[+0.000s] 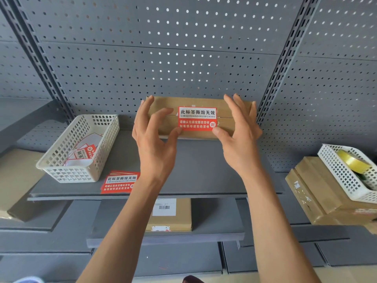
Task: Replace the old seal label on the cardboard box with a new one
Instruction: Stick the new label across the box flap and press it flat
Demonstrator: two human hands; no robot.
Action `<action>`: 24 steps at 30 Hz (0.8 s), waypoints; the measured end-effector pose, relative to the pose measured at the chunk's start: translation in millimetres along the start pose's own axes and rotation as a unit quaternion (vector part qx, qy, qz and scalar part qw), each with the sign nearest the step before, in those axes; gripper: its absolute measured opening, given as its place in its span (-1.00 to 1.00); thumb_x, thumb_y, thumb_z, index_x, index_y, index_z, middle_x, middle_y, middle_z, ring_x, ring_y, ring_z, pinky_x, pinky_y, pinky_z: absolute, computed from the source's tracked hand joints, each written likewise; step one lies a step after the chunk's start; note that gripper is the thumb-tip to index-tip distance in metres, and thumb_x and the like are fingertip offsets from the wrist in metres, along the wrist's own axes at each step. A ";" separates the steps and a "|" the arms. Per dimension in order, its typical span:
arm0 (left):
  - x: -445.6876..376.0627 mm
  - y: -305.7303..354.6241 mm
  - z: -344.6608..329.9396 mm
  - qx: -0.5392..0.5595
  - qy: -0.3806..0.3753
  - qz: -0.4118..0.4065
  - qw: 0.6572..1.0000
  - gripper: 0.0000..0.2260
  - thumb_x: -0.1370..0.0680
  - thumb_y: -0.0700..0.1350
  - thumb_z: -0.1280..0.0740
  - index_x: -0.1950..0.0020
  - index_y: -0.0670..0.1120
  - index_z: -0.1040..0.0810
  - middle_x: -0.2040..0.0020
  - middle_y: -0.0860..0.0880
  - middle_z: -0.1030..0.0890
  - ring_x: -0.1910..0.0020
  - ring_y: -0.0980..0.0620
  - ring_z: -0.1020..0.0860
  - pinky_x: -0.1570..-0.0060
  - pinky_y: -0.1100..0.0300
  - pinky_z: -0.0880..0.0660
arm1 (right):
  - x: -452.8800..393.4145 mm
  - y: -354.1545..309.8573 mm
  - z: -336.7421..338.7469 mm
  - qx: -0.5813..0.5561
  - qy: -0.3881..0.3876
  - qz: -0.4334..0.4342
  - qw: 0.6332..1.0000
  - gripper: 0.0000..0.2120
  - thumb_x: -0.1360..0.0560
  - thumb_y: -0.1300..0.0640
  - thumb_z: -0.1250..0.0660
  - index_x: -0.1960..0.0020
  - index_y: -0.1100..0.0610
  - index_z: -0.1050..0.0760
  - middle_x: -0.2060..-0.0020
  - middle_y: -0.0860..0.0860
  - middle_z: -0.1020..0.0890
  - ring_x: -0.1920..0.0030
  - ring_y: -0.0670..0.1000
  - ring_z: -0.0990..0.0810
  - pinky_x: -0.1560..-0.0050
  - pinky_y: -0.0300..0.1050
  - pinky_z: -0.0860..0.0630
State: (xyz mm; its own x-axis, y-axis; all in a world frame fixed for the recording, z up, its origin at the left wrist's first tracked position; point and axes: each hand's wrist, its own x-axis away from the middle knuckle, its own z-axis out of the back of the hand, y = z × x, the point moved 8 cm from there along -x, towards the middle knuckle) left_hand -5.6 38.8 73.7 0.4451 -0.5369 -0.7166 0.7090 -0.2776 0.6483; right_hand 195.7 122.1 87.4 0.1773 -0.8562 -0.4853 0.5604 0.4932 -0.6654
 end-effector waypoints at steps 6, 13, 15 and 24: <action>2.6 -2.0 3.8 0.033 0.009 0.030 0.999 -0.68 -0.50 -0.24 -0.40 -0.23 -0.04 -0.58 -0.53 -0.04 -0.39 -0.55 -0.06 -0.32 -0.34 -0.34 -0.37 | 0.5 -2.1 7.2 -0.055 0.027 -0.005 0.998 -0.44 -0.60 0.24 -0.29 -0.53 -0.12 -0.31 -0.56 -0.19 -0.29 -0.64 0.02 0.04 -0.44 -0.05 0.05; -0.5 7.5 -7.5 -0.045 0.086 0.116 0.989 -0.79 -0.54 0.09 -0.42 -0.14 0.09 -0.62 -0.53 0.08 -0.37 -0.55 0.02 -0.18 -0.38 -0.05 -0.06 | 9.7 -35.5 -18.7 0.084 0.177 -0.007 0.981 -0.42 -0.51 -0.33 -0.27 -0.43 -0.05 -0.46 -0.50 -0.04 -0.40 -0.59 0.24 -0.13 -0.36 0.13 -0.08; -1.8 4.9 -11.4 -0.068 0.083 0.117 0.987 -0.77 -0.53 0.13 -0.42 -0.14 0.10 -0.62 -0.54 0.07 -0.34 -0.56 0.01 -0.16 -0.35 -0.01 -0.03 | 5.9 -35.1 -27.3 0.118 0.184 -0.013 0.976 -0.40 -0.50 -0.37 -0.26 -0.41 -0.05 -0.47 -0.51 -0.01 -0.38 -0.59 0.28 -0.13 -0.34 0.15 -0.08; -0.4 0.5 -18.1 -0.097 0.084 0.113 0.985 -0.88 -0.58 0.07 -0.39 -0.07 0.09 -0.64 -0.52 0.09 -0.38 -0.56 -0.04 -0.16 -0.31 0.01 0.02 | 4.8 -14.6 -36.0 0.131 0.210 -0.018 0.969 -0.64 -0.61 -0.20 -0.25 -0.34 -0.11 -0.55 -0.50 -0.06 -0.41 -0.57 0.26 -0.18 -0.29 0.15 -0.14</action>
State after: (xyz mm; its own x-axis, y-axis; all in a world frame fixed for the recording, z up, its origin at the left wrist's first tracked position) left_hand 4.5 53.3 69.6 0.6763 -0.4237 -0.6026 0.6656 0.0009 0.7463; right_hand 159.2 116.2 74.4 -0.1601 -0.7065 -0.6894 0.7561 0.3613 -0.5457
